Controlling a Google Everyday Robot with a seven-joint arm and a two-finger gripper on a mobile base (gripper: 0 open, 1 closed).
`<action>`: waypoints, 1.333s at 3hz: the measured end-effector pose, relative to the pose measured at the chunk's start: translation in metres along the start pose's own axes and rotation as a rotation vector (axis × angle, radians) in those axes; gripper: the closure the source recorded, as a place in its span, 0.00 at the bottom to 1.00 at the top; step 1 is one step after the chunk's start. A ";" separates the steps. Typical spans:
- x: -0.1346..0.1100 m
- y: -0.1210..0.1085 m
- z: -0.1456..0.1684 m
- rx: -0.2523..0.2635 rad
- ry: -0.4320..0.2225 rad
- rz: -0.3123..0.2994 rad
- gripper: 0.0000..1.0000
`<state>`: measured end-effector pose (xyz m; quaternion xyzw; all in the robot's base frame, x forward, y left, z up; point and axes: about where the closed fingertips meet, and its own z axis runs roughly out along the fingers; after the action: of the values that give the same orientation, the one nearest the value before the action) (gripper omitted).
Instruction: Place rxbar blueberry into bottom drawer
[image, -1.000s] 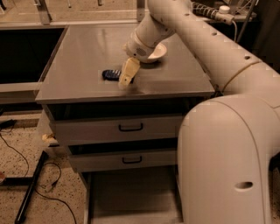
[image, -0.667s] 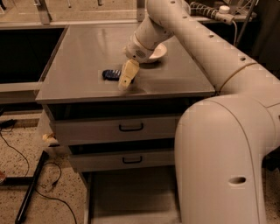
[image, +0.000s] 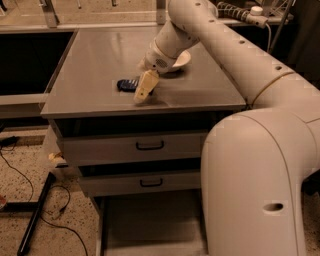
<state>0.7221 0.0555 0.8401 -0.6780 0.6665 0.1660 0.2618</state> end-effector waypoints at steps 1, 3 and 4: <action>0.000 0.000 0.000 0.000 0.000 0.000 0.43; 0.000 0.000 0.000 0.000 0.000 0.000 0.89; 0.000 0.000 0.000 -0.001 0.000 0.000 1.00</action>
Offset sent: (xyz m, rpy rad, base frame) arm 0.0000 0.0000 0.0000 0.0000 0.0000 0.0000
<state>0.7220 0.0557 0.8398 -0.6781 0.6664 0.1661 0.2616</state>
